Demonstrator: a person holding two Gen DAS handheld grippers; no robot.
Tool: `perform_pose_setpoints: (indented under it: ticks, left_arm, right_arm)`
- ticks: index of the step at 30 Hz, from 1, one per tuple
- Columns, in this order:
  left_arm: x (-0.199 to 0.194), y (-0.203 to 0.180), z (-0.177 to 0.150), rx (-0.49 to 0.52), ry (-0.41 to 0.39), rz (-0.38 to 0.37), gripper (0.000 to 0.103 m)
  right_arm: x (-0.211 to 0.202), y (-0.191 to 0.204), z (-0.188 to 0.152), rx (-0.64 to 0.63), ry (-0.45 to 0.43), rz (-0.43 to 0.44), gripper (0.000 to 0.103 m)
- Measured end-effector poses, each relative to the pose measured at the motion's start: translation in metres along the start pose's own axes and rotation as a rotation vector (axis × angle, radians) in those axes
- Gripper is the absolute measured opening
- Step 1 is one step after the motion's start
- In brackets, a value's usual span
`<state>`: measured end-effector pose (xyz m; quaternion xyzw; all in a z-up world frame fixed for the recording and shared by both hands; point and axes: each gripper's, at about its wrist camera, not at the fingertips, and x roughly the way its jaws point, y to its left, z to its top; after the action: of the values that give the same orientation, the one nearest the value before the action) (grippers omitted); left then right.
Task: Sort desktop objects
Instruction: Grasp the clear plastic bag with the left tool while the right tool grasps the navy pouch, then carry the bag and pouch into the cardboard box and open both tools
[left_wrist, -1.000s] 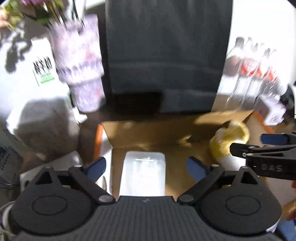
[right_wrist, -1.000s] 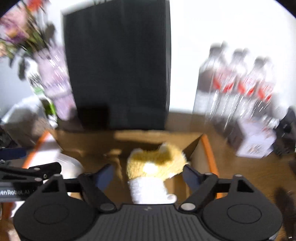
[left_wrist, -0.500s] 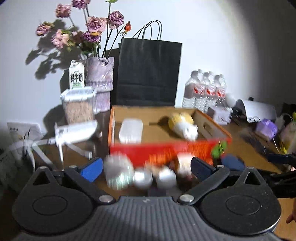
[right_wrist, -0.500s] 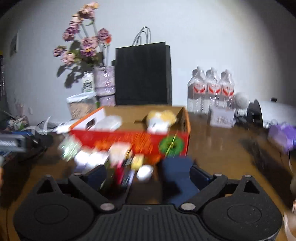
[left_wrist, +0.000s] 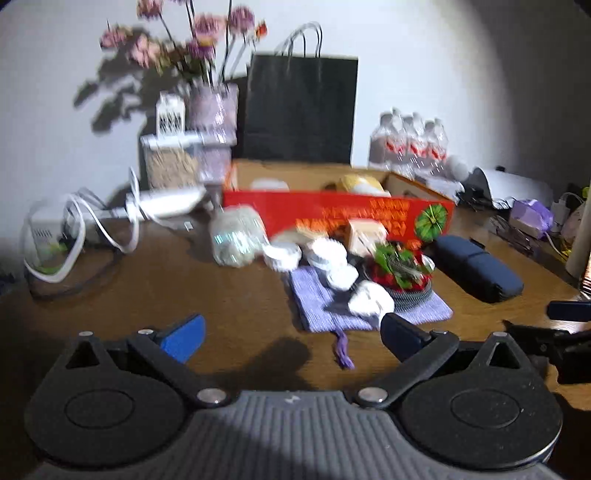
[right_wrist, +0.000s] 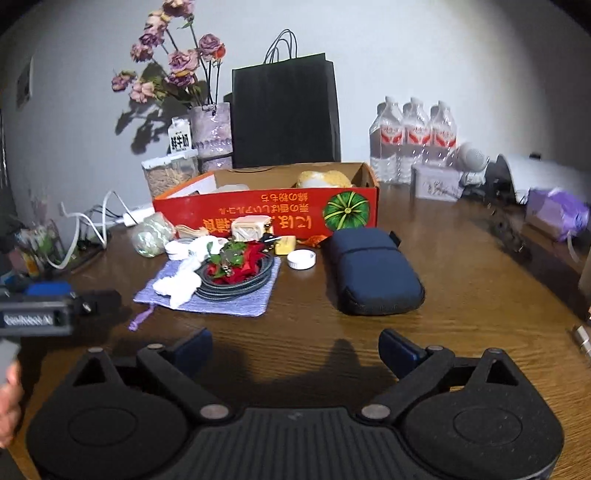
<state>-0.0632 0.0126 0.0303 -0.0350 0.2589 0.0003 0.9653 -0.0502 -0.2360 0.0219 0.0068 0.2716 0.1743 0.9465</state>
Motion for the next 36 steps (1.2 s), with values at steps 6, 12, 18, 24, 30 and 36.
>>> perform_pose_setpoints:
  ticks: [6, 12, 18, 24, 30, 36]
  left_arm:
    - [0.006, -0.007, 0.000, 0.018, 0.031, 0.003, 0.103]
    - [0.013, 0.002, 0.006, -0.017, 0.033, -0.038, 0.103]
    - [0.042, -0.001, 0.042, 0.047, -0.002, -0.064, 0.103]
    - [0.083, 0.023, 0.075, 0.057, -0.050, 0.018, 0.103]
    - [0.128, 0.051, 0.083, -0.050, 0.017, 0.023, 0.092]
    - [0.128, 0.051, 0.074, -0.031, 0.026, -0.021, 0.044]
  right_arm:
    - [0.005, 0.001, 0.002, 0.004, 0.036, 0.004, 0.097]
    - [0.011, -0.006, 0.027, -0.039, -0.017, -0.038, 0.096]
    - [0.051, -0.025, 0.071, -0.099, -0.025, -0.126, 0.095]
    - [0.107, -0.051, 0.087, -0.036, 0.079, -0.106, 0.089]
    - [0.125, -0.060, 0.078, 0.007, 0.114, -0.102, 0.078]
    - [0.123, -0.050, 0.073, -0.045, 0.112, -0.095, 0.064]
